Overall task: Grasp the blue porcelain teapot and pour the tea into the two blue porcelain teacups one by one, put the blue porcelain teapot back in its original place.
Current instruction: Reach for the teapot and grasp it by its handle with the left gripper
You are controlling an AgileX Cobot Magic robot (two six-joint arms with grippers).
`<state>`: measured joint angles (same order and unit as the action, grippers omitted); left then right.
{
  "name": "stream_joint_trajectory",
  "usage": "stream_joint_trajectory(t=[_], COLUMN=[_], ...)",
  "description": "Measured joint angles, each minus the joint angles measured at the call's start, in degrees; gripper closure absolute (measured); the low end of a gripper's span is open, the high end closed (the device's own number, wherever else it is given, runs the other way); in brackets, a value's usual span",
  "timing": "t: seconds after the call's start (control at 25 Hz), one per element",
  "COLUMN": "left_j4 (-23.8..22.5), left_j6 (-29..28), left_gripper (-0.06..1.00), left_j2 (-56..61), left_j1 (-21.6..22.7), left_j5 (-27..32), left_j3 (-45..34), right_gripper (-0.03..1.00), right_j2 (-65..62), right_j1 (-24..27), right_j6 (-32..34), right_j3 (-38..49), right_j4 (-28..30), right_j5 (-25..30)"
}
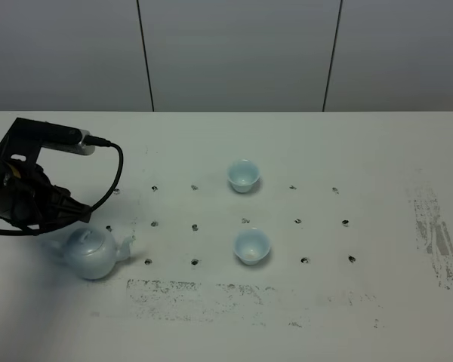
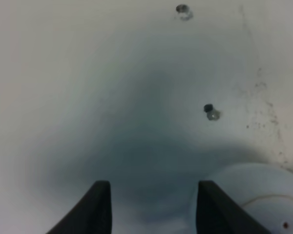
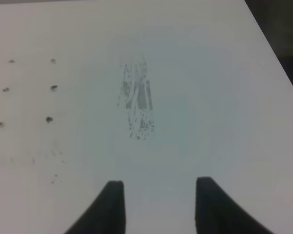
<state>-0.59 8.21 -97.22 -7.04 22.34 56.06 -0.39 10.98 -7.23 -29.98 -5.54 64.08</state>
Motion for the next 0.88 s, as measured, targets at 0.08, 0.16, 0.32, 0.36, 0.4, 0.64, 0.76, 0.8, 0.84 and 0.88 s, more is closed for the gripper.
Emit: stream_joint_trajectory(t=[0.08,0.16,0.32,0.36,0.4,0.64,0.76,0.8,0.84,0.88], left_j4=[0.00,0.00,0.05,0.05,0.05,-0.21,-0.41,-0.57,-0.83,-1.06], left_j6=[-0.10,-0.14,-0.17,-0.17,-0.17,-0.17,-0.06,0.00,0.00,0.06], left_gripper=[0.48,0.48,0.48,0.48,0.48,0.48,0.48,0.48,0.48,0.48], left_j2=[-1.02,-1.54,-2.07,-2.19,-2.38,-2.38,-2.38,-2.38,-2.38,-2.38], left_j1=[0.32,0.31,0.31,0.31,0.31,0.31,0.31,0.31,0.31,0.31], left_j5=[0.06,0.06,0.72,1.35,2.33,8.43,11.00,12.03,12.97,14.12], left_j3=[-0.19,-0.32,-0.38,-0.38,-0.38,-0.38,-0.38,-0.38,-0.38,-0.38], right_gripper=[0.61,0.61,0.61,0.61,0.61,0.61,0.62,0.62,0.62,0.62], right_j2=[0.00,0.00,0.00,0.00,0.00,0.00,0.00,0.00,0.00,0.00], right_j1=[0.00,0.00,0.00,0.00,0.00,0.00,0.00,0.00,0.00,0.00], right_j6=[0.00,0.00,0.00,0.00,0.00,-0.05,-0.05,-0.05,-0.05,-0.05], right_j3=[0.00,0.00,0.00,0.00,0.00,0.00,0.00,0.00,0.00,0.00], right_j4=[0.00,0.00,0.00,0.00,0.00,0.00,0.00,0.00,0.00,0.00], right_j5=[0.00,0.00,0.00,0.00,-0.04,-0.04,-0.04,-0.04,-0.04,-0.04])
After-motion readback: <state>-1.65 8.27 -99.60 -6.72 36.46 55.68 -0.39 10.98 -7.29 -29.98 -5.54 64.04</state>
